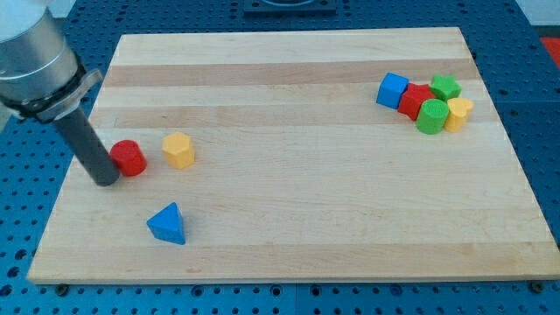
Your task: Slightly move the yellow hexagon with a red circle towards the right
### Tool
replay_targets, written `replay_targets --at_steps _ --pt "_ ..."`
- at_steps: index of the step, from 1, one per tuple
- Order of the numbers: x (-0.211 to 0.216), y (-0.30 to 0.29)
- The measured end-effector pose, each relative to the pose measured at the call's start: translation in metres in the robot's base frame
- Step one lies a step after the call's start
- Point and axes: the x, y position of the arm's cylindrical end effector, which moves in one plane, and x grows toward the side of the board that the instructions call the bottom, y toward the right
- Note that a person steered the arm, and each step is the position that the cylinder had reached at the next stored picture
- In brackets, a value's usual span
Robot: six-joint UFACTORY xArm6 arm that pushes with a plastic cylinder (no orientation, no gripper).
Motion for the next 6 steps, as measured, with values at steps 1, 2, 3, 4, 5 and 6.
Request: replay_targets --at_steps 1,2,3,4,5,6 --pt "-0.011 0.020" --pt "-0.021 -0.012" --pt "-0.044 -0.019" --pt "-0.049 -0.004" --pt "-0.049 0.017" --pt "-0.046 0.036"
